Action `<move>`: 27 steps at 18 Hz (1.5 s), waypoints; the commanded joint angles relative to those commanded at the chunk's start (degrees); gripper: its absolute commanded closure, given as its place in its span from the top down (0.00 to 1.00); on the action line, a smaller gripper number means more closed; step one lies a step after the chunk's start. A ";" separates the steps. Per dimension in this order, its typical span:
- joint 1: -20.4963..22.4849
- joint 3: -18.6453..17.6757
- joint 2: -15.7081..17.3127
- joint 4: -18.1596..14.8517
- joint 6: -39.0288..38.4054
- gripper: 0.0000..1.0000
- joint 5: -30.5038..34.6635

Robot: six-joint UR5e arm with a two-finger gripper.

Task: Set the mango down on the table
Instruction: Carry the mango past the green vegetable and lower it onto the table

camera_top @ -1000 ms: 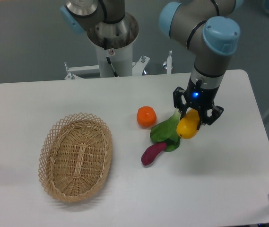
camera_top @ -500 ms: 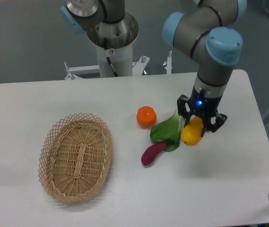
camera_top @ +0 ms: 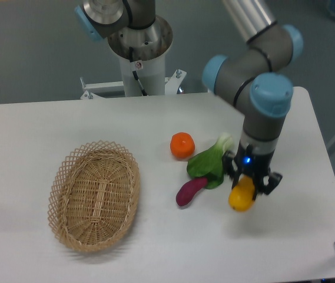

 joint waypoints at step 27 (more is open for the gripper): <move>-3.52 0.43 -2.82 0.62 -1.32 1.00 0.27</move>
